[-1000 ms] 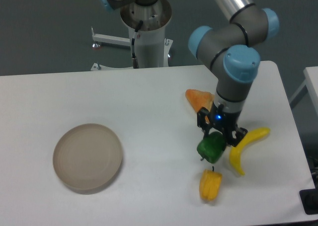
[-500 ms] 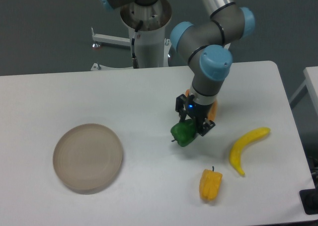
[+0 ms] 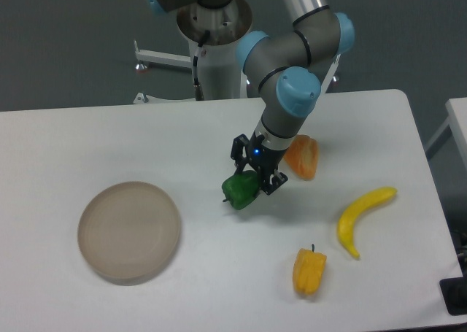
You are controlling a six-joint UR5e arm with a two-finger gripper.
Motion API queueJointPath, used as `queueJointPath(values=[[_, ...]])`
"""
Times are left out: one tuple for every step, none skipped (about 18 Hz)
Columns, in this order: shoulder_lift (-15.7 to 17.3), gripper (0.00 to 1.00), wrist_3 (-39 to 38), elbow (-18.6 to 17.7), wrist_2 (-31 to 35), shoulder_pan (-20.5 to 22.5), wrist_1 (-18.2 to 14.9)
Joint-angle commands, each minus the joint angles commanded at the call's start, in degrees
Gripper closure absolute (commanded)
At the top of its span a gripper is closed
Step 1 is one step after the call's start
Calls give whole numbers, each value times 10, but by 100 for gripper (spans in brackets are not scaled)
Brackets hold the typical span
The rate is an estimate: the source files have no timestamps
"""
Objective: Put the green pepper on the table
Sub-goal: 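Carry the green pepper toward the plate and lower it, then set the green pepper on the table and open the gripper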
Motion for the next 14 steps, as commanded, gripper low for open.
queueJointPath(values=[[0, 64, 0, 0, 0, 0, 0], [0, 64, 0, 0, 0, 0, 0], [-2, 64, 1, 0, 0, -1, 0], [-5, 64, 5, 2, 0, -2, 0], [-6, 64, 5, 3, 0, -4, 0], [-8, 64, 7, 4, 0, -5, 0], [-10, 64, 7, 4, 0, -5, 0], [-11, 64, 7, 4, 0, -5, 0], [-11, 64, 5, 4, 0, -6, 0], [-11, 64, 6, 4, 0, -6, 0], [-12, 63, 7, 4, 0, -6, 0], [-12, 63, 7, 4, 0, -5, 0], [-12, 63, 8, 4, 0, -6, 0], [-12, 62, 7, 4, 0, -6, 0]])
